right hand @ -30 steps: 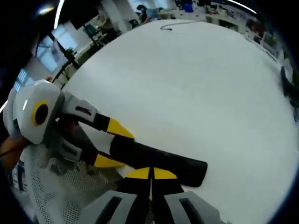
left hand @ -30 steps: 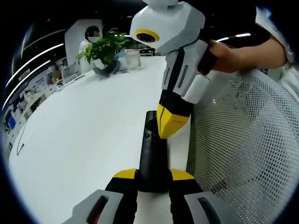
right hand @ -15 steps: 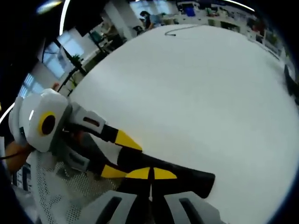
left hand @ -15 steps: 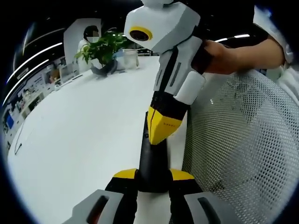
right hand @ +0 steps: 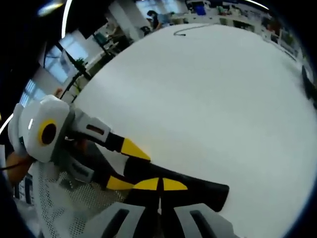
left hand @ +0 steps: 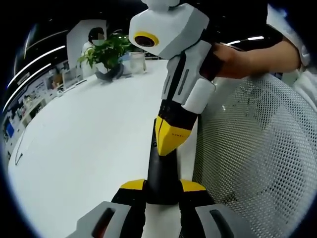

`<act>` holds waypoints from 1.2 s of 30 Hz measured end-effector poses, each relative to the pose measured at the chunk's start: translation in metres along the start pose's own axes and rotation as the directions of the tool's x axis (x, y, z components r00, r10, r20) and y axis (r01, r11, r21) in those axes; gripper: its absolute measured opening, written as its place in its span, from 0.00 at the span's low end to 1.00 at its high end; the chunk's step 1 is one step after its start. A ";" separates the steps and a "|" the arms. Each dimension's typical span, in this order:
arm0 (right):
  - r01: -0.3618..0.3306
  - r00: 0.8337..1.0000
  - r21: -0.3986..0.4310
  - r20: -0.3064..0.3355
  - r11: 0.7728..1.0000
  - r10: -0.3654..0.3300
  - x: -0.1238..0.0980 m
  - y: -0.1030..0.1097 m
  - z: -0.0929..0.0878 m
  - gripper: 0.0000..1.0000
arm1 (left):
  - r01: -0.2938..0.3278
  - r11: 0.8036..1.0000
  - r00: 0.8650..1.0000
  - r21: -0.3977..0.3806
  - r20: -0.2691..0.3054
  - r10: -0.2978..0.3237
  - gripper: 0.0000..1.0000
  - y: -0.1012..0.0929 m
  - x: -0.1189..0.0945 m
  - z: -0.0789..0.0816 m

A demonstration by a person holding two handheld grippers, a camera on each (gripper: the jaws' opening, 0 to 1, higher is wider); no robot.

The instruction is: Press the specified remote control buttons in sequence, fully releasing each button before pressing the next.

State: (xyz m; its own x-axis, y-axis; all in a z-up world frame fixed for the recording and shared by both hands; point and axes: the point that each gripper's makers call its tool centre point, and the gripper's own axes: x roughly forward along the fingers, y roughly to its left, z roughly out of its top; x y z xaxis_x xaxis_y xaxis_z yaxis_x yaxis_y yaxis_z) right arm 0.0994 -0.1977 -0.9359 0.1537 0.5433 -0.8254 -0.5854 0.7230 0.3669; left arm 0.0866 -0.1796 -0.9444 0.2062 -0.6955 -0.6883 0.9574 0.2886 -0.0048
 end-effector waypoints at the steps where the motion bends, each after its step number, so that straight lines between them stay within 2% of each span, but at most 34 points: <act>1: 0.002 1.000 -0.008 -0.001 1.000 -0.002 0.000 0.000 0.000 0.00 | 0.000 1.000 1.000 0.000 0.000 0.000 0.24 0.000 0.000 0.000; 7: 0.010 1.000 -0.019 0.004 1.000 -0.009 0.000 0.000 0.000 0.00 | -0.001 1.000 1.000 -0.002 0.002 0.001 0.24 0.001 0.001 0.001; 16: -0.009 1.000 0.044 0.014 0.999 0.008 -0.001 0.000 0.000 0.00 | -0.001 1.000 1.000 -0.003 0.008 0.001 0.24 0.001 0.002 0.001; 21: -0.045 0.999 0.096 0.015 0.994 0.044 -0.003 -0.001 0.000 0.00 | 0.000 1.000 1.000 -0.002 0.009 0.000 0.24 0.001 0.002 0.001; 26: -0.051 0.998 0.061 0.026 0.997 0.050 -0.003 0.007 0.003 0.00 | 0.000 1.000 1.000 -0.001 0.010 0.000 0.24 0.001 0.002 0.001; 36: -0.060 0.998 0.009 -0.008 0.998 0.060 0.004 0.015 -0.003 0.00 | 0.003 1.000 1.000 0.001 0.013 -0.003 0.24 0.002 0.003 0.001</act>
State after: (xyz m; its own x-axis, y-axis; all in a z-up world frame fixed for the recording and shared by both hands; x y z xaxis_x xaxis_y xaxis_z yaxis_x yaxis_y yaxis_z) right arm 0.0891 -0.1863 -0.9350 0.1116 0.5820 -0.8055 -0.5864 0.6930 0.4194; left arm 0.0889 -0.1819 -0.9454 0.2063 -0.7046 -0.6789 0.9581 0.2864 -0.0060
